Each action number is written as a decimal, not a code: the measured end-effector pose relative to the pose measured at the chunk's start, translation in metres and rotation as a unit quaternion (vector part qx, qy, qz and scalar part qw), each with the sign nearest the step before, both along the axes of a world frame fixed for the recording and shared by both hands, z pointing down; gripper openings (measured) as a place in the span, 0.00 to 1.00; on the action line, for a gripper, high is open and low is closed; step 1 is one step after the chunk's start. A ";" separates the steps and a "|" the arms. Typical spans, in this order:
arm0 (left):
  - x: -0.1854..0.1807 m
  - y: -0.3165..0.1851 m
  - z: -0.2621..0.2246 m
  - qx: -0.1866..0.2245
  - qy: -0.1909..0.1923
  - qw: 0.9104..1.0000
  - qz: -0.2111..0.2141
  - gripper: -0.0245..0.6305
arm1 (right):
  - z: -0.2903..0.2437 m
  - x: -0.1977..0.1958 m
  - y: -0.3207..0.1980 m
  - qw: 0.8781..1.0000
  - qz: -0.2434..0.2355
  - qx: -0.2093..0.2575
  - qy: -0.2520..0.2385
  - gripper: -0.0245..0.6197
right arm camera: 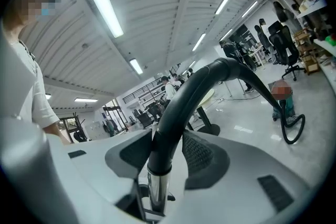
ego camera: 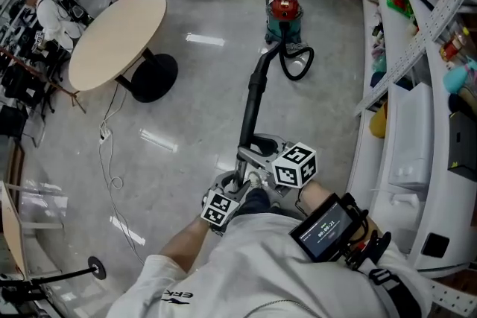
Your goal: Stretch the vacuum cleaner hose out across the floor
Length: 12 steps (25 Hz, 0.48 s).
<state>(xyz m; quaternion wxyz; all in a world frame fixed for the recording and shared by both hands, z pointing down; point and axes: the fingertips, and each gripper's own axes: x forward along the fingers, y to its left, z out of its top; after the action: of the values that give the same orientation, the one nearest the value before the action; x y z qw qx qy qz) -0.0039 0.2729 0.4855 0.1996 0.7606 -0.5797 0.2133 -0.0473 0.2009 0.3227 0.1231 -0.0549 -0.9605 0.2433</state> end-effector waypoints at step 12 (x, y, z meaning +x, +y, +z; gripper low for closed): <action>0.015 0.096 0.010 -0.023 0.004 0.999 0.042 0.31 | 0.020 0.019 0.078 0.999 0.028 -0.042 0.019 0.32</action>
<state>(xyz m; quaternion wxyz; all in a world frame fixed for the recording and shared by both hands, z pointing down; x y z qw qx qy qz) 0.0108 0.3691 0.4951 0.2099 0.7805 -0.5414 0.2315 -0.0279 0.2791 0.3428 0.1317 -0.0289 -0.9483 0.2873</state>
